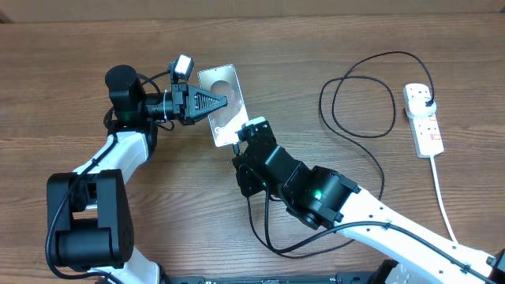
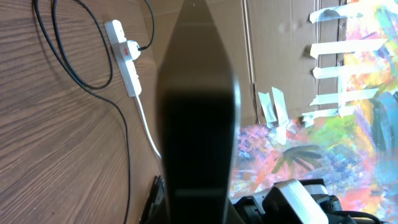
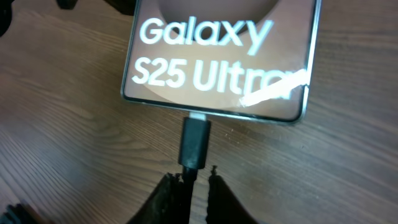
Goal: Plug charger to phone and switch on socket
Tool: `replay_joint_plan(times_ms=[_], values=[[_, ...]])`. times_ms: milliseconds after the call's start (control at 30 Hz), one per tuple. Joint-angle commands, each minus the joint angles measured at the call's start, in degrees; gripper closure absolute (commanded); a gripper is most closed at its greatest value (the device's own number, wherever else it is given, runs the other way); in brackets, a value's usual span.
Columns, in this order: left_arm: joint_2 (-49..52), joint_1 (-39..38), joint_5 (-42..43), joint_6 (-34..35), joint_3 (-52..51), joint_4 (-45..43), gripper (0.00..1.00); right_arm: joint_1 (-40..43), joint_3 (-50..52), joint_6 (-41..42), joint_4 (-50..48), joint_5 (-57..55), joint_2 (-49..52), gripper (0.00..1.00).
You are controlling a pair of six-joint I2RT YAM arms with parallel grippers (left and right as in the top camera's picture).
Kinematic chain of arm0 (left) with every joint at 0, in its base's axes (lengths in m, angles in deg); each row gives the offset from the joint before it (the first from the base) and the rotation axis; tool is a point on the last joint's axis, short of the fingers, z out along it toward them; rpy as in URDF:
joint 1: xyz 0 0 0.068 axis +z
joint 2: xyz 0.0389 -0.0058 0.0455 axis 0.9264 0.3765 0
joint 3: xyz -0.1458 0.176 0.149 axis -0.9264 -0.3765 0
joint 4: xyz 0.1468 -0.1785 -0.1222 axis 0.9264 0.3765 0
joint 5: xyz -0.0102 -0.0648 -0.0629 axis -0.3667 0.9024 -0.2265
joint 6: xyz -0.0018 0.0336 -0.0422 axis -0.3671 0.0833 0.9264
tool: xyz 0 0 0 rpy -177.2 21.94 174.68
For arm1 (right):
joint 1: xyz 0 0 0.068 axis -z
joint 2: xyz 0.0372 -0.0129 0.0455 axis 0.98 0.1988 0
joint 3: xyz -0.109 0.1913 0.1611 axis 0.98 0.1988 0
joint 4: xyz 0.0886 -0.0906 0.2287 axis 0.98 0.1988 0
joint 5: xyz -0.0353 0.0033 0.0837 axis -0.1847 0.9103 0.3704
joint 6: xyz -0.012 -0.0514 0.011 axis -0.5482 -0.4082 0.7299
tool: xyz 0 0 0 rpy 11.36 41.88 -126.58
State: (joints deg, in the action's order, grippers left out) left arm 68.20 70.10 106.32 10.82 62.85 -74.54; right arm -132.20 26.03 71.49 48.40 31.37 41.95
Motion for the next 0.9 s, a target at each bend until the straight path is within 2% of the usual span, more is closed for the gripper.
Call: replay_joint_plan(times_ms=[0, 133, 267, 367, 733, 800, 867], values=[[0.2, -0.4, 1.8, -2.6, 0.4, -0.4, 0.96, -0.1, -1.7, -0.2, -1.3, -0.9, 1.4, 0.89], [0.2, -0.4, 2.2, -3.7, 0.4, -0.4, 0.96, 0.0, -1.7, -0.3, -1.9, -1.3, 2.0, 0.96], [0.2, -0.5, 2.2, -8.7, 0.4, -0.4, 0.96, 0.0, -2.2, -6.8, -4.5, -1.3, 1.9, 0.96], [0.2, -1.2, 2.2, -9.3, 0.4, -0.4, 0.96, 0.2, -4.5, -9.9, -4.5, -1.3, 1.9, 0.96], [0.2, -4.9, 2.2, -12.5, 0.4, -0.4, 0.96, 2.8, -9.4, -10.3, -6.4, -1.7, 1.9, 0.96], [0.2, -4.9, 2.2, -12.8, 0.4, -0.4, 0.96, 3.1, -10.3, -10.3, -5.7, -1.7, 1.6, 0.91], [0.2, -4.9, 2.2, -13.4, 0.4, -0.4, 0.96, 3.3, -11.1, -10.3, -4.2, -1.7, 1.0, 0.75]])
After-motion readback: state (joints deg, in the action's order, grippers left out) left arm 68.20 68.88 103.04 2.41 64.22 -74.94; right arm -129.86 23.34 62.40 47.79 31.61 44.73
